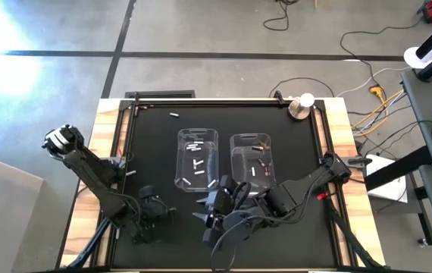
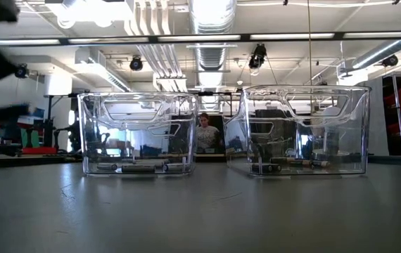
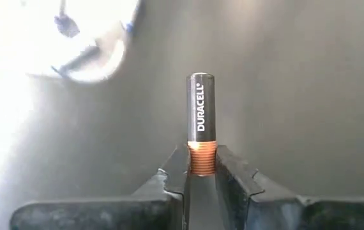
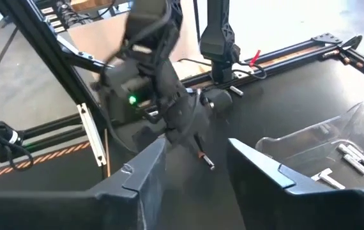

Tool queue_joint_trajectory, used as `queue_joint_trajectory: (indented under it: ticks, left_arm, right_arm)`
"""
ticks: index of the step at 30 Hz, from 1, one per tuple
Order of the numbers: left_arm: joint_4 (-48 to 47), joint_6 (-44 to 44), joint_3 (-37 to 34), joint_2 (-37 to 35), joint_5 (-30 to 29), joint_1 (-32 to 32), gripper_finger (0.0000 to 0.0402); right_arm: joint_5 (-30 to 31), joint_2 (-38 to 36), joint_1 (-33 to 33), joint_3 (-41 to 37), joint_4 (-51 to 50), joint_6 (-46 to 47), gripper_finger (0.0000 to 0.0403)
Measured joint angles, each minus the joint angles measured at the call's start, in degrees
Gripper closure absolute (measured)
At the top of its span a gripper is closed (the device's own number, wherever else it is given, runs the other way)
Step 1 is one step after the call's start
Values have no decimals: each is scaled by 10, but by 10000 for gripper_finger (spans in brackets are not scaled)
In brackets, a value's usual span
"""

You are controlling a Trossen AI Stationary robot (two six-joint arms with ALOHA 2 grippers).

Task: Sort batteries
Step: Put the black battery into the right transparent bin

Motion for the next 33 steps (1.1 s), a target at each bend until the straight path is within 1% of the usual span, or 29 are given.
queue_joint_trajectory:
  ticks: [3,7,11,13,17,20,22,25,28,31,33]
  left_arm:
    - [-30,23,45,-28,-53,10,369]
    - [-57,106,118,-67,-118,29,369]
    - [-51,212,203,-99,-190,49,369]
    - [-42,271,244,-107,-213,54,369]
    - [21,402,324,-118,-212,59,369]
    - [56,489,365,-117,-187,60,369]
    - [55,512,389,-117,-176,63,369]
    - [61,532,411,-119,-177,64,368]
    - [94,555,414,-115,-175,65,368]
    - [137,573,414,-110,-148,71,368]
    - [156,582,414,-106,-145,75,368]
  right_arm:
    - [10,0,0,0,2,-6,235]
    - [14,-2,-8,0,27,-47,219]
    - [16,-4,-25,0,109,-133,207]
    - [16,-4,-34,0,169,-188,205]
    - [13,-6,-39,0,295,-313,204]
    - [-7,-15,-39,0,357,-393,204]
    - [-18,-23,-39,0,370,-407,205]
    - [-18,-31,-39,0,374,-408,209]
    - [-20,-33,-39,0,377,-400,217]
    - [-21,-33,-40,0,377,-398,226]
    - [-21,-33,-41,0,377,-391,232]
